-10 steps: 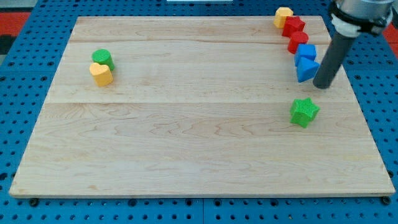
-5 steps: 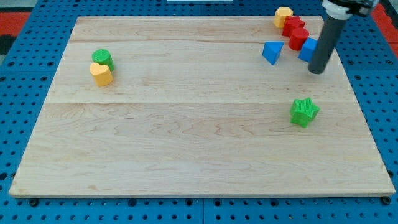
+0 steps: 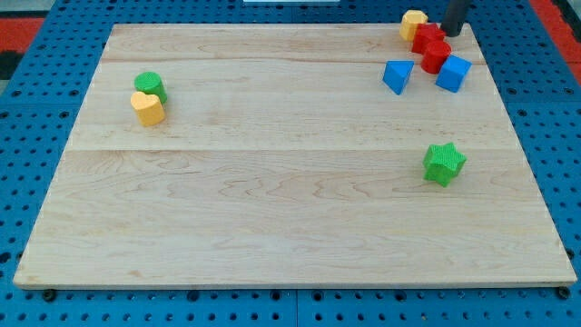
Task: Move red star towards center
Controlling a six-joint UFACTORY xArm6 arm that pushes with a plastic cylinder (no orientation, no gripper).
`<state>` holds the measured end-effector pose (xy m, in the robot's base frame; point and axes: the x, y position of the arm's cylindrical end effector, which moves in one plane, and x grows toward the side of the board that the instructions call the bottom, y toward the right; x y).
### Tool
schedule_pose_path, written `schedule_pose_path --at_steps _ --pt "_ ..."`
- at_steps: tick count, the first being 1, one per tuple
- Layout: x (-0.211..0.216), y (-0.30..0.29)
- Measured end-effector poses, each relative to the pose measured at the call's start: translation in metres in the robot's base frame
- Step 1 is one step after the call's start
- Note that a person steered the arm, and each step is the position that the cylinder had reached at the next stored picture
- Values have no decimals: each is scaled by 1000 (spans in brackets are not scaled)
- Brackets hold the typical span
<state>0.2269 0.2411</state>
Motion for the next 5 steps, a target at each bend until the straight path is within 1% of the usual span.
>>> schedule_pose_path --at_steps 1,3,4,5 --pt "0 -47" --pt "0 -50" --pt "3 -85" --pt "27 -124"
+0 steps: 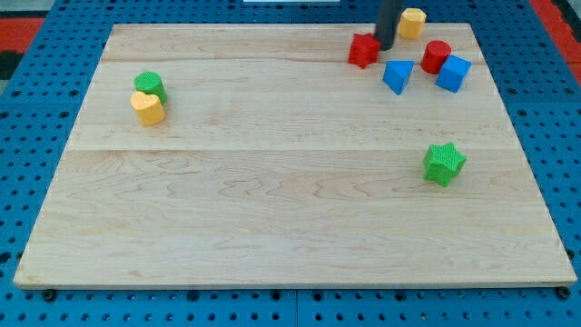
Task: Move red star towards center
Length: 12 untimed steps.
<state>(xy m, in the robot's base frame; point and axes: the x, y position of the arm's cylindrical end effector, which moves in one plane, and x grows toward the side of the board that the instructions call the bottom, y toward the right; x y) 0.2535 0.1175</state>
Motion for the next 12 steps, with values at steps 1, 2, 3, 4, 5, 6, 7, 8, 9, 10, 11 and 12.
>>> schedule_pose_path --at_steps 1,2,3,4,5,6,7,8,9,10,11,12 --pt "25 -58" --pt "28 -68" --pt "14 -64" --pt "0 -75" --pt "30 -68" --pt "84 -65" --pt "79 -41" --pt "61 -41" --pt "42 -45" --pt "16 -66" --pt "7 -118" --pt "28 -132"
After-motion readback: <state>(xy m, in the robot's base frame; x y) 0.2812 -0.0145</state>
